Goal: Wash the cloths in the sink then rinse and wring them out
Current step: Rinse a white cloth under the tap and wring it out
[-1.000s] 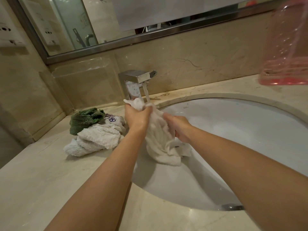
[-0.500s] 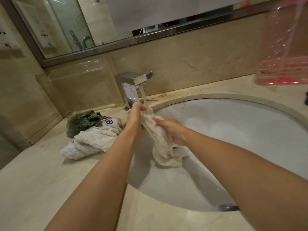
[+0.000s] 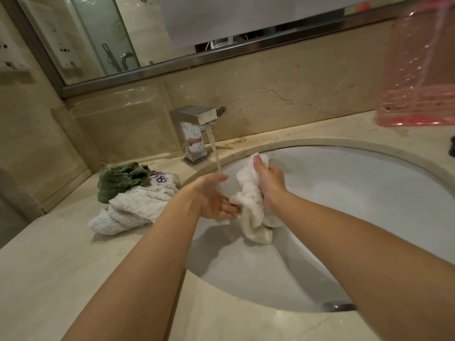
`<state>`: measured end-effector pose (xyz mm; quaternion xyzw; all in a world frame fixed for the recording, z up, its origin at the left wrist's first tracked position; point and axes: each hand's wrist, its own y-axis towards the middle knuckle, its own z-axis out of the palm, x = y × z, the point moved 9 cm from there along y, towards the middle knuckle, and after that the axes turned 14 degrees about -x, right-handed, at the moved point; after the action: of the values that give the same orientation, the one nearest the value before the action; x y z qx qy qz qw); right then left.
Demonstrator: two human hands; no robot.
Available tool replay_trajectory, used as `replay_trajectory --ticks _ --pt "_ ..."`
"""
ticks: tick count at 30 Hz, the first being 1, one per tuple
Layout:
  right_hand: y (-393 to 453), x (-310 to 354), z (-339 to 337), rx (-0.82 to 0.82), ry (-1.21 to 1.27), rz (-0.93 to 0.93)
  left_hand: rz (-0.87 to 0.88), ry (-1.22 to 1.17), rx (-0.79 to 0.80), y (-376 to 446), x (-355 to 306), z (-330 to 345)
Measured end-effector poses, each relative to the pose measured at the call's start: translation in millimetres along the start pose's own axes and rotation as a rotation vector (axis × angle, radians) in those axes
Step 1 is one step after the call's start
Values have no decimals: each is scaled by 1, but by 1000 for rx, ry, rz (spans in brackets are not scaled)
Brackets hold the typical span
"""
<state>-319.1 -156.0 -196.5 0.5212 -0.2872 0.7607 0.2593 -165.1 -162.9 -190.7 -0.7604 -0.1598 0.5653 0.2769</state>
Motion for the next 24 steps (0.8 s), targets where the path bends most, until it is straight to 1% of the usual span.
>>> replay_trajectory --ticks 1,3,6,8,10,12,15,17,19,21,22,24 --pt "3 0 -3 -15 8 4 4 4 7 -1 0 1" --pt "5 -1 -4 -7 26 27 69 -15 -6 2 -5 2" --pt "1 -5 3 61 13 84 197 -76 -81 8 -18 -1" --pt "-4 -6 9 113 15 106 242 -126 -143 11 -22 -7" --pt "-7 -7 14 131 19 101 272 -201 -216 14 -27 -15" --pt "-10 -6 14 120 -6 70 295 -325 -277 17 -31 -25" --pt "-13 -8 21 153 -75 72 365 -510 -327 15 -38 -36" --pt "-10 -16 27 210 -97 114 454 -556 -354 8 -46 -38" --pt "-11 -14 31 262 -106 123 509 -553 -353 4 -51 -37" --pt "-17 -6 30 277 -100 70 525 -526 -325 1 -52 -33" --pt "-14 -6 28 260 -97 43 498 -513 -319 2 -50 -32" --pt "-16 -6 26 236 -80 -4 392 -507 -314 2 -41 -31"
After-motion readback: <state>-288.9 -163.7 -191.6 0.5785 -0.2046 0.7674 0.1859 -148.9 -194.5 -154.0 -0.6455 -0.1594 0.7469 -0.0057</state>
